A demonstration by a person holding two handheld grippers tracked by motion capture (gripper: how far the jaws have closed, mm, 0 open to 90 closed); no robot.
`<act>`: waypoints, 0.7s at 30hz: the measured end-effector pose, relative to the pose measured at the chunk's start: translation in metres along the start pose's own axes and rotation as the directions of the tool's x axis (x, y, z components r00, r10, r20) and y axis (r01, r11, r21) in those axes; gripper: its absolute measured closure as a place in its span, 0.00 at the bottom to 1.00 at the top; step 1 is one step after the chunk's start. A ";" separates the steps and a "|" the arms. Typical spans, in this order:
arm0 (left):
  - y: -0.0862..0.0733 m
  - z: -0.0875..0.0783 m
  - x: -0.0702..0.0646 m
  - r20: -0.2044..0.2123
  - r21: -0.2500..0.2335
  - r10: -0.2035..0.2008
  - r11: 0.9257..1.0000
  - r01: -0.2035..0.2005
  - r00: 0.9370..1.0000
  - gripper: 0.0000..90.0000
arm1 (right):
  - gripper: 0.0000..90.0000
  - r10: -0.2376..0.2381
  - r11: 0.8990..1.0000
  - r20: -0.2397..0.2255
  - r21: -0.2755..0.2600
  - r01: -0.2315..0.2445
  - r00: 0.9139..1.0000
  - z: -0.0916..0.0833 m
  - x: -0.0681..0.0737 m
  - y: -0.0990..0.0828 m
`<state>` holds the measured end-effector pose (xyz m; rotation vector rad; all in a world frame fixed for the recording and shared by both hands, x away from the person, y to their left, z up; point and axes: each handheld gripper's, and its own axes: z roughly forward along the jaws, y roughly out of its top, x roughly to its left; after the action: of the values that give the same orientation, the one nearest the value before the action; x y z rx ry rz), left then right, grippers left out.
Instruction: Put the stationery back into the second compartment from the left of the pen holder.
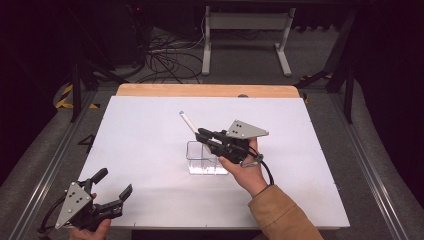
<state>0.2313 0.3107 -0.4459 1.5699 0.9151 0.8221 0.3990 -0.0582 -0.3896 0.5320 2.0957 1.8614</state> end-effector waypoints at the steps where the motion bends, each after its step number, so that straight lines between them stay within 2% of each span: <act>1: 0.000 0.000 0.000 0.000 0.001 0.000 1.000 0.000 1.000 0.13 | 0.88 -0.004 1.000 0.003 -0.001 0.004 1.000 0.001 0.000 -0.001; 12: 0.000 0.000 0.000 0.002 0.006 0.003 1.000 -0.003 1.000 0.13 | 0.88 0.010 0.999 0.031 0.033 -0.011 0.999 0.003 -0.006 -0.021; 21: 0.000 0.000 0.000 0.002 0.007 0.003 1.000 -0.003 1.000 0.13 | 0.88 0.022 0.999 0.047 0.037 -0.024 0.999 0.005 -0.007 -0.035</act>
<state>0.2315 0.3106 -0.4460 1.5780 0.9147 0.8201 0.4047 -0.0599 -0.4247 0.6050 2.1070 1.8069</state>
